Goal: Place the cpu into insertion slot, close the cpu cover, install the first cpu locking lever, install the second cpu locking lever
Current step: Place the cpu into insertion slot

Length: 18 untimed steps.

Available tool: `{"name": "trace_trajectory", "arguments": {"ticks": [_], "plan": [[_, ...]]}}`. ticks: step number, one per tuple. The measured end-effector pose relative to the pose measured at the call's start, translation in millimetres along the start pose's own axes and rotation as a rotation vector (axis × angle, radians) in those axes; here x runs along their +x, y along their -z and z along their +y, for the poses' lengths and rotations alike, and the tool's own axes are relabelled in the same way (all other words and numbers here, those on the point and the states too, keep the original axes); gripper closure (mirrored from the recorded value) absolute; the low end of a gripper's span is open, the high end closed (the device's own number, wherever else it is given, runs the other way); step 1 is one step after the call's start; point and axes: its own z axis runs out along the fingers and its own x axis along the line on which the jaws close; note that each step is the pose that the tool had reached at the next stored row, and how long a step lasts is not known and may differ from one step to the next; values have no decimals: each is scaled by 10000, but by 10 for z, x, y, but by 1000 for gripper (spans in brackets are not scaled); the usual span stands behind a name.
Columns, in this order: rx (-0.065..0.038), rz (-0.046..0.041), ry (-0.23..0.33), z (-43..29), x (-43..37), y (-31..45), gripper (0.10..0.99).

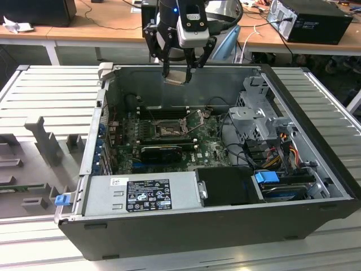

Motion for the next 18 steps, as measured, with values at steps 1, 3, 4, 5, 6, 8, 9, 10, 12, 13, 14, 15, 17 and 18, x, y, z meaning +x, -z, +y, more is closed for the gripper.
{"name": "trace_trajectory", "arguments": {"ticks": [1, 3, 4, 5, 6, 8, 9, 10, 12, 13, 14, 15, 17, 18], "plan": [[-1, -3, -27, 0, 0, 0, 557], [-2, -10, -104, 0, 0, 0, 557], [-4, -13, -142, 0, 0, 0, 557], [-4, -17, -189, 0, 0, 0, 557], [-5, -22, -245, 0, 0, 0, 557], [-6, -27, -306, 0, 0, 0, 557], [-8, -33, -369, 0, 0, 0, 557], [-8, -38, -417, 0, 0, 0, 557], [-11, -49, -546, 0, 0, 0, 557], [-12, -53, -599, 0, 0, 0, 557], [-13, -59, -659, 0, 0, 0, 557], [-14, -63, -702, 0, 0, 0, 557], [-18, -82, -915, 0, 0, 0, 557], [-19, -87, -977, 0, 0, 0, 557]]}}
